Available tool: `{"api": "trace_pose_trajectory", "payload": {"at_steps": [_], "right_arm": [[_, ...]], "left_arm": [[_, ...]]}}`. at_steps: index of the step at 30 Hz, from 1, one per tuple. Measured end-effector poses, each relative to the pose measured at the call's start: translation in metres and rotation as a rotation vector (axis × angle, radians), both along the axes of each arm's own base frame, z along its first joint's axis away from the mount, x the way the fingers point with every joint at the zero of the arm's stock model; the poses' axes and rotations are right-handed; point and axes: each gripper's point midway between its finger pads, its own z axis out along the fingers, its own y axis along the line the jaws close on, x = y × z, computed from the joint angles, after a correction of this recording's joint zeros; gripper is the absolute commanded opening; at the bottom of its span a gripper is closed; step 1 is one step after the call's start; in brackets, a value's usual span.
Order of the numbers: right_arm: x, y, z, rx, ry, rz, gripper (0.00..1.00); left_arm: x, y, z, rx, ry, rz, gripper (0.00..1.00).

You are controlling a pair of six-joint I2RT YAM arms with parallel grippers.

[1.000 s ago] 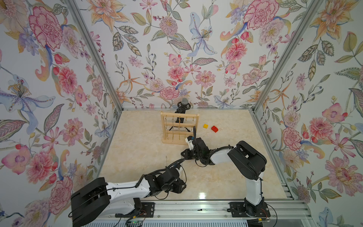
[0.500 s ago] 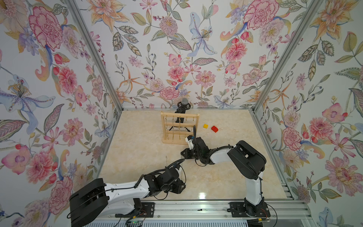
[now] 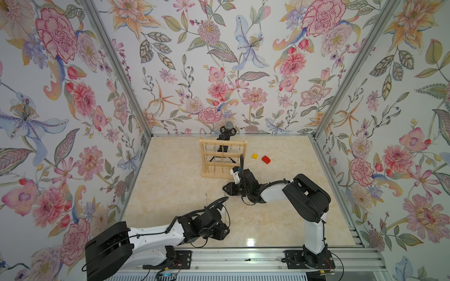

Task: Take the necklace off the jewelry display stand
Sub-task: Place the necklace at the center of the board.

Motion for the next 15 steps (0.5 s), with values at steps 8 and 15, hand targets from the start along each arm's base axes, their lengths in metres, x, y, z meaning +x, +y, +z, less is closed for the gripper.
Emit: {"api": "trace_pose_trajectory", "payload": {"at_steps": [8, 15], "right_arm": [[0.001, -0.002, 0.016, 0.004, -0.016, -0.011, 0.32], [0.002, -0.001, 0.050, 0.041, -0.065, -0.016, 0.34]], "left_arm": [[0.000, 0.000, 0.002, -0.006, -0.004, 0.000, 0.51], [0.002, -0.002, 0.004, -0.006, -0.012, 0.001, 0.57]]}}
